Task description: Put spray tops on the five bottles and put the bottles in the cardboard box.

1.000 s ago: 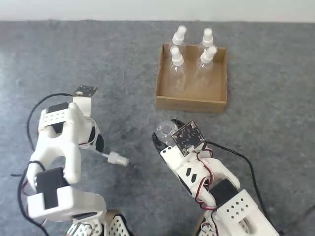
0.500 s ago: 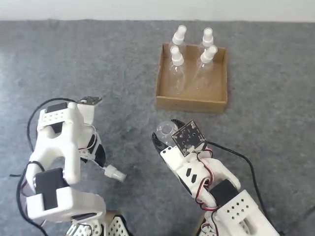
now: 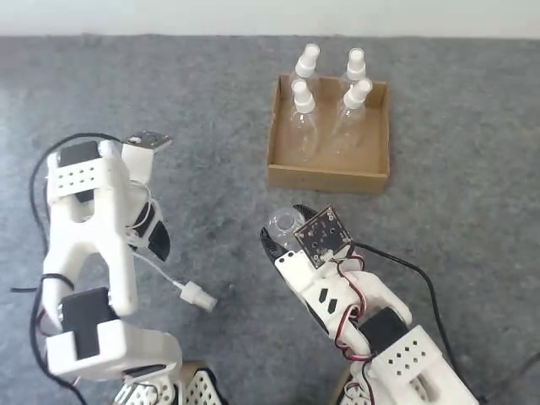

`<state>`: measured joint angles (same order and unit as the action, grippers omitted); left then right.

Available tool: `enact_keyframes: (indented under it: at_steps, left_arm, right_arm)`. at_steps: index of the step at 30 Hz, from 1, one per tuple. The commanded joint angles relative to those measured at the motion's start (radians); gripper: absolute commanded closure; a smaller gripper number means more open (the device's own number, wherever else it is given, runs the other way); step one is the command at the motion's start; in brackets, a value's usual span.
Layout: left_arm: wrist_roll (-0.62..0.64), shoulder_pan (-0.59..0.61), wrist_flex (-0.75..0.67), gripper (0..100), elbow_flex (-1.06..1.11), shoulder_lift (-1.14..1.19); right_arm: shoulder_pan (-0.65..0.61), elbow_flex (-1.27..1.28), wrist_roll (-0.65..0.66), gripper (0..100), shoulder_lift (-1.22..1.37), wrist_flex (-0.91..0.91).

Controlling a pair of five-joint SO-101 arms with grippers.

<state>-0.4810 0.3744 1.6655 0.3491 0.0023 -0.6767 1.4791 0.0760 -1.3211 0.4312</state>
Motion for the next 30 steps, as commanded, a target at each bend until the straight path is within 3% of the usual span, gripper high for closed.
enact_keyframes:
  at_steps: [1,10,17,24,30]
  left_arm:
    - [-0.074,0.003,0.029,82,-0.051,-0.025]
    - [-0.275,-0.002,0.029,82,0.007,-0.155]
    - [-0.575,-0.005,-0.003,81,0.127,-0.391]
    - [-0.786,-0.006,-0.049,81,0.213,-0.411]
    - [-0.862,-0.120,-0.051,81,0.295,-0.390]
  right_arm:
    - [0.012,-0.014,0.018,93.0,-0.025,-0.012]
    - [0.013,-0.014,0.018,93.0,-0.025,-0.012]
    - [0.013,-0.014,0.018,93.0,-0.027,-0.013]
    - [0.071,-0.020,0.018,93.0,-0.027,-0.022]
    - [0.110,-0.017,0.018,93.0,-0.027,-0.056]
